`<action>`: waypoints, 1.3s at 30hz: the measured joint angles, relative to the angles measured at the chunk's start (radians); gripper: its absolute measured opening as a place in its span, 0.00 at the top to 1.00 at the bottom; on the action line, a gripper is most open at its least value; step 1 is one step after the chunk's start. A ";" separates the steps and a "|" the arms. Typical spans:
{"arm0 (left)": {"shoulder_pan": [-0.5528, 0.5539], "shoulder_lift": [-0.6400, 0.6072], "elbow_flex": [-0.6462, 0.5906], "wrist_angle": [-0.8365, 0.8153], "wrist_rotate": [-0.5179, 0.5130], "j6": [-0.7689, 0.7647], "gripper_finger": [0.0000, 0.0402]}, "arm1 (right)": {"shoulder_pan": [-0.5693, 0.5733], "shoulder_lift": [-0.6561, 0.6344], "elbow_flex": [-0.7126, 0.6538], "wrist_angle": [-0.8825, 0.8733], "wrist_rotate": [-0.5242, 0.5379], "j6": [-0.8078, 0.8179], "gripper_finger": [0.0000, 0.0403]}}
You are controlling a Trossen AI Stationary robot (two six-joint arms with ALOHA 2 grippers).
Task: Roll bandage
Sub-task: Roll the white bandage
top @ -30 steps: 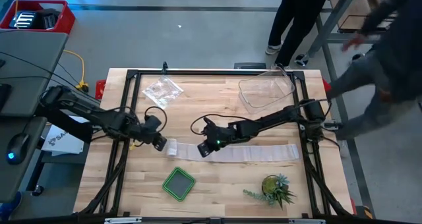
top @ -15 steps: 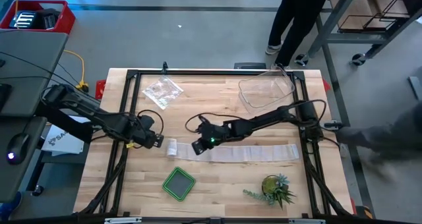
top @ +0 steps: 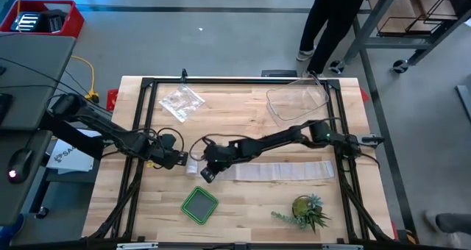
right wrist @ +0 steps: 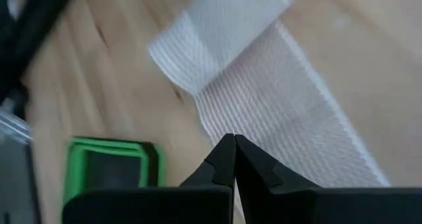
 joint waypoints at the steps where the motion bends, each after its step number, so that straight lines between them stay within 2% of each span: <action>1: -0.001 0.000 -0.008 0.026 0.000 -0.008 1.00 | 0.001 0.018 0.018 -0.006 -0.001 -0.006 1.00; 3: -0.004 0.001 -0.008 0.047 -0.001 -0.011 1.00 | 0.005 0.039 0.049 -0.029 0.000 -0.014 1.00; 10: -0.004 0.001 -0.008 0.062 -0.011 -0.007 1.00 | 0.013 0.042 0.135 -0.090 0.110 -0.159 1.00; 15: -0.004 0.001 -0.008 0.075 -0.025 -0.007 1.00 | 0.013 0.042 0.151 -0.112 0.141 -0.334 1.00; 19: -0.004 0.001 -0.009 0.084 -0.012 -0.012 1.00 | 0.013 0.043 0.148 -0.081 0.213 -0.529 1.00; 22: -0.004 0.001 -0.009 0.091 -0.011 -0.038 1.00 | 0.002 0.043 0.148 -0.069 0.190 -0.652 1.00; 29: -0.004 0.001 -0.009 0.087 -0.003 -0.060 1.00 | -0.002 0.047 0.148 -0.088 0.124 -0.716 1.00; 39: -0.003 0.001 -0.009 0.095 -0.008 -0.081 1.00 | 0.028 0.083 0.147 -0.095 0.132 -0.697 1.00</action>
